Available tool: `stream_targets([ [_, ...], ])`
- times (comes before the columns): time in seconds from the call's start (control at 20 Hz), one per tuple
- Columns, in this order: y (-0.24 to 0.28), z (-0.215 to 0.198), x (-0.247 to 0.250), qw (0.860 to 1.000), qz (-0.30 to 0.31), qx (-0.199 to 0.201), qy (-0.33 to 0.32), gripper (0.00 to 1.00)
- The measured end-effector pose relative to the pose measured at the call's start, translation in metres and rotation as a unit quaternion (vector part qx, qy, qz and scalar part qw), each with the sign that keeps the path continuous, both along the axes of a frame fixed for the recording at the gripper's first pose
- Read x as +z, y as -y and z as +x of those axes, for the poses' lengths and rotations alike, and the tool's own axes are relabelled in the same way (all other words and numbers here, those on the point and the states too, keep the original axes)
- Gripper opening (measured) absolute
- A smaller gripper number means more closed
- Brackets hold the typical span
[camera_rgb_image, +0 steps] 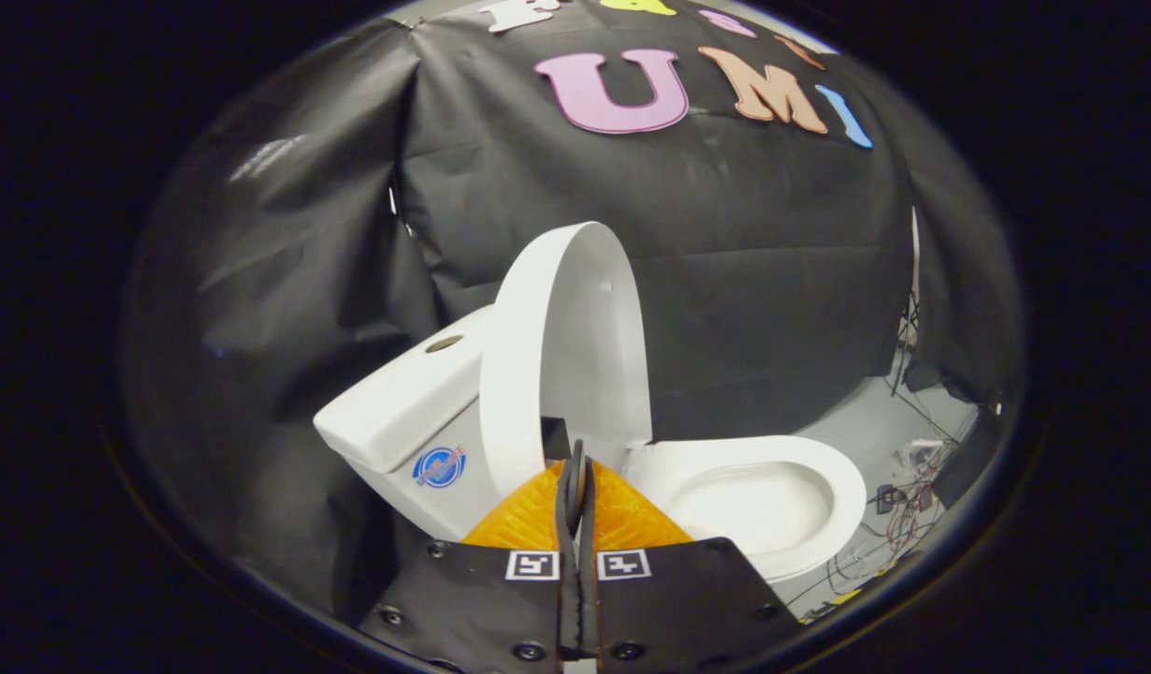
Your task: Open the toilet lid.
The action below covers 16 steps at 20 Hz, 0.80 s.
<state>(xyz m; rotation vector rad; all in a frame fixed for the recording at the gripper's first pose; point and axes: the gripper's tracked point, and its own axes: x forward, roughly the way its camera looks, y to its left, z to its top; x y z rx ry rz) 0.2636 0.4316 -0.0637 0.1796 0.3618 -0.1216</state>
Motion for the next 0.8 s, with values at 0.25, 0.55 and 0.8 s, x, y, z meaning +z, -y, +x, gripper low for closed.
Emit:
stream_targets([
  [0.25, -0.008, 0.009, 0.006, 1.0, -0.016, -0.021, 0.009, 0.01],
  [0.55, -0.029, 0.02, 0.005, 0.998, -0.041, -0.036, 0.002, 0.01],
  [0.8, -0.046, 0.025, 0.01, 0.998, -0.041, -0.035, 0.012, 0.02],
])
